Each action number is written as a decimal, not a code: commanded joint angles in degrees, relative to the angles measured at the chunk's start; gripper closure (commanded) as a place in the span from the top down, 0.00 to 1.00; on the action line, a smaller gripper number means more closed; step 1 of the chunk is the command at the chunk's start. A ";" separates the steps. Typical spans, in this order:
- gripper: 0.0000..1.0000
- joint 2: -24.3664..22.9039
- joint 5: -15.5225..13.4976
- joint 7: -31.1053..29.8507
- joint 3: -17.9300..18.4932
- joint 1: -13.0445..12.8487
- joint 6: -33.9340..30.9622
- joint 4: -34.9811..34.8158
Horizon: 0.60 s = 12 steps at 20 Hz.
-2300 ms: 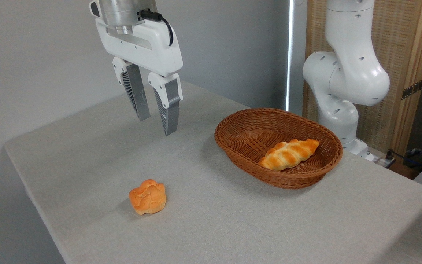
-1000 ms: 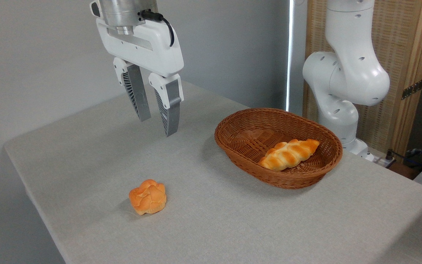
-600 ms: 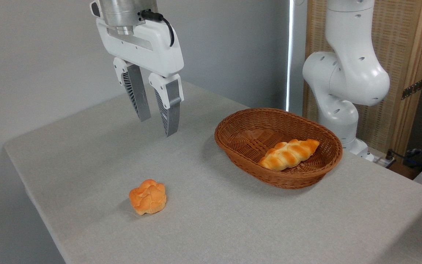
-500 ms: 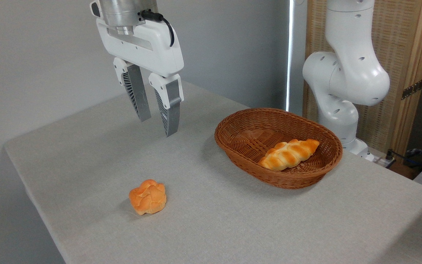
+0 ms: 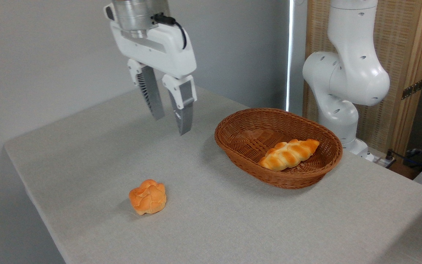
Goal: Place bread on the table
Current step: 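Move the open gripper over the basket and lower onto the braided roll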
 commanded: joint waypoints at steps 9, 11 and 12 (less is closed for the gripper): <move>1.00 -20.29 0.73 8.09 0.84 -0.91 2.57 -26.68; 1.00 -22.83 2.57 8.36 1.97 -3.37 3.62 -31.16; 1.00 -24.15 3.89 8.45 1.98 -3.81 3.88 -33.44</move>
